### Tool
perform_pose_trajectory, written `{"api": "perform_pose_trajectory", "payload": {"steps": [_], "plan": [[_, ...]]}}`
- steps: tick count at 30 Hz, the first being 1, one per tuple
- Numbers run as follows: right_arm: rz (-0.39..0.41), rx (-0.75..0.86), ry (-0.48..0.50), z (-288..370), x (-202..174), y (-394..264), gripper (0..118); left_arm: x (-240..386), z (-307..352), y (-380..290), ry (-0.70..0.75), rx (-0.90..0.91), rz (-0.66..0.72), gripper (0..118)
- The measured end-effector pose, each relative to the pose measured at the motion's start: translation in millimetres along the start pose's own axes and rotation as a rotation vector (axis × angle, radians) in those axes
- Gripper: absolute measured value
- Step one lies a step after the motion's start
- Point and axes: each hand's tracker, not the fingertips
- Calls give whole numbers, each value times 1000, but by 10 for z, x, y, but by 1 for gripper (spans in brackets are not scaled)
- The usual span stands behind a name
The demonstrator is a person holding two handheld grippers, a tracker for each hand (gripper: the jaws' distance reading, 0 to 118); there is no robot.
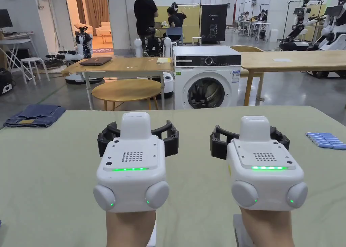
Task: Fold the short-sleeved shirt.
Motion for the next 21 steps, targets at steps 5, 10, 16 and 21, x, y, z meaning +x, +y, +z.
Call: {"api": "perform_pose_trajectory", "payload": {"steps": [5,10,16,21], "plan": [[23,-14,29,-5,-20,-12,106,-3,-6,-13,-4,-16,0,109],[-80,-32,154,30,26,-49,108,-19,-45,-34,0,-44,-6,109],[24,-61,-19,-13,-83,-6,108,-66,-30,-34,10,-35,-11,109],[39,4,41,107,-99,11,108,-79,-42,-26,11,-33,-12,109]]}}
